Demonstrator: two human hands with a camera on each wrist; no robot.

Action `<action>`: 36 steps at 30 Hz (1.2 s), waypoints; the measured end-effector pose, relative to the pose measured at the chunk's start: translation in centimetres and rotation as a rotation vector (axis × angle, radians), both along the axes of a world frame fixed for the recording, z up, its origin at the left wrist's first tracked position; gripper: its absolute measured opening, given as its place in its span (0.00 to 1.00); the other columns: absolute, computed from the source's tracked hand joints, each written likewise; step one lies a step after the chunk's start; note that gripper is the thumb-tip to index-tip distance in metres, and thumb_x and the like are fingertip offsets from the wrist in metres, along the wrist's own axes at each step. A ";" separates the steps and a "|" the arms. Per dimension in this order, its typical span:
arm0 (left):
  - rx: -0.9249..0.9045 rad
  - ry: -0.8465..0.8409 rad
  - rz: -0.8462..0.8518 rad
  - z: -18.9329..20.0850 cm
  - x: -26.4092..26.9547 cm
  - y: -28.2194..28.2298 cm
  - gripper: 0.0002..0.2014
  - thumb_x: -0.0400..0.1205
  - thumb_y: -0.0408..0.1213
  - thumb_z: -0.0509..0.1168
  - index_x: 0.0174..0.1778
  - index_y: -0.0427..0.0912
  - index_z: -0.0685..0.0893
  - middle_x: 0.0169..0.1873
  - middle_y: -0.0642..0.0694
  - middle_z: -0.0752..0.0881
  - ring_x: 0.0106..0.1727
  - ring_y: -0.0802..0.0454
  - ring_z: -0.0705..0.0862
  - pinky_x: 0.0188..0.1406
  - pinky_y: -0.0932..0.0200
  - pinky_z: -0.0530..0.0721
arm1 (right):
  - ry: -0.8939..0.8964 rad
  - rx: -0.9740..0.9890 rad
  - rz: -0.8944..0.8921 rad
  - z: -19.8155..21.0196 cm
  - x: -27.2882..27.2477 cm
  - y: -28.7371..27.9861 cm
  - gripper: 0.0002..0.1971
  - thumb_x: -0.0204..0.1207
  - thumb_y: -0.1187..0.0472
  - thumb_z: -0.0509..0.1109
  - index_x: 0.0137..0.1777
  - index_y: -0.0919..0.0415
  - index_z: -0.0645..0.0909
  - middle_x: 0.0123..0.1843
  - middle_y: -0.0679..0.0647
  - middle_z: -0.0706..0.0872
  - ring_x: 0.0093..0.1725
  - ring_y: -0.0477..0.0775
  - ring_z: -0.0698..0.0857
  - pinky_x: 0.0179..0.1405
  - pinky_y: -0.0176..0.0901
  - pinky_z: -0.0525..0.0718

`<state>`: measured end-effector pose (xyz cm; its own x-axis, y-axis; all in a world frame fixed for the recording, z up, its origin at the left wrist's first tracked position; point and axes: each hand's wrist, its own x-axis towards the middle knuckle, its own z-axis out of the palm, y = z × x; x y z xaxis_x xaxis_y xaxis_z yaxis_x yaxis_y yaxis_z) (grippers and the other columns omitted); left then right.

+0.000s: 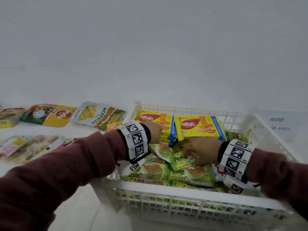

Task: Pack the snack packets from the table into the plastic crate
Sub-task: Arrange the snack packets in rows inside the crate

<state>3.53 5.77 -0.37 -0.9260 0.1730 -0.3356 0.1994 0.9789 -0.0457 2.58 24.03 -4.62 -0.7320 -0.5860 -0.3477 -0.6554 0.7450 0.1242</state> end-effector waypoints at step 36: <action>0.197 0.067 -0.418 3.3 -1.0 10.8 0.18 0.80 0.43 0.66 0.64 0.40 0.78 0.61 0.41 0.80 0.50 0.48 0.76 0.46 0.61 0.72 | -0.013 -0.187 -0.592 9.0 -0.9 9.1 0.17 0.69 0.73 0.70 0.58 0.65 0.84 0.34 0.54 0.87 0.29 0.47 0.81 0.30 0.33 0.79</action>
